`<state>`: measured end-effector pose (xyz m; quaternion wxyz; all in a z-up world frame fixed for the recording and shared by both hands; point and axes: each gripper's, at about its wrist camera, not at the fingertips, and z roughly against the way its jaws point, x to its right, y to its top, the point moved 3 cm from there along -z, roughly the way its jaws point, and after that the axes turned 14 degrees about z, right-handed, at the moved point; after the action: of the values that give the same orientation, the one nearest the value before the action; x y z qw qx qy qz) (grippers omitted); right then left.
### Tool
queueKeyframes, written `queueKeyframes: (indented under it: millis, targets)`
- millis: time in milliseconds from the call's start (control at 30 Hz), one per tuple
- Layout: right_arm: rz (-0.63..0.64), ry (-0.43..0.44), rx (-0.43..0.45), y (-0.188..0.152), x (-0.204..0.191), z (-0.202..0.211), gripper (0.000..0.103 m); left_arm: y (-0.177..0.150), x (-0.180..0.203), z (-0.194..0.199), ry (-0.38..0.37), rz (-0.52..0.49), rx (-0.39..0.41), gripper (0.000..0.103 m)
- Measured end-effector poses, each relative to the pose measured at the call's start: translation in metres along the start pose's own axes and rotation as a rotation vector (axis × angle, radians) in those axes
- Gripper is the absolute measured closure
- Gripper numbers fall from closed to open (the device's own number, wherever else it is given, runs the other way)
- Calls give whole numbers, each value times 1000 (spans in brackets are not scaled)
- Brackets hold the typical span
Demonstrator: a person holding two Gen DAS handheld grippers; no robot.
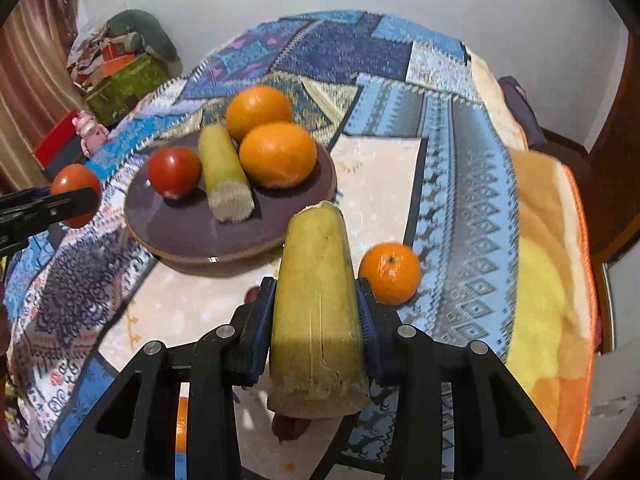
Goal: Organize fruits
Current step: 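Grasp the second yellow cylinder with the right tool while the left tool grasps another tomato, then place the cylinder and tomato on the purple plate and open both tools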
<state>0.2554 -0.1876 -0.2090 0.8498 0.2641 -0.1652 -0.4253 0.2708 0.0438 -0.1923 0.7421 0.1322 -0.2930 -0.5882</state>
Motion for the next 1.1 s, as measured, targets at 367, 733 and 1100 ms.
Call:
queueKeyframes:
  millis: [367,733,1100]
  targets:
    - [18,17,85,35,-1,14,67,30,-3,-5,8,17,32,56]
    - [82,53,137,82,-21,-6,67,57,-7,-38,12,23,-1,56]
    - [122,104,125,105,-37,-41,67,66,-10,-74,20,20,-43,56]
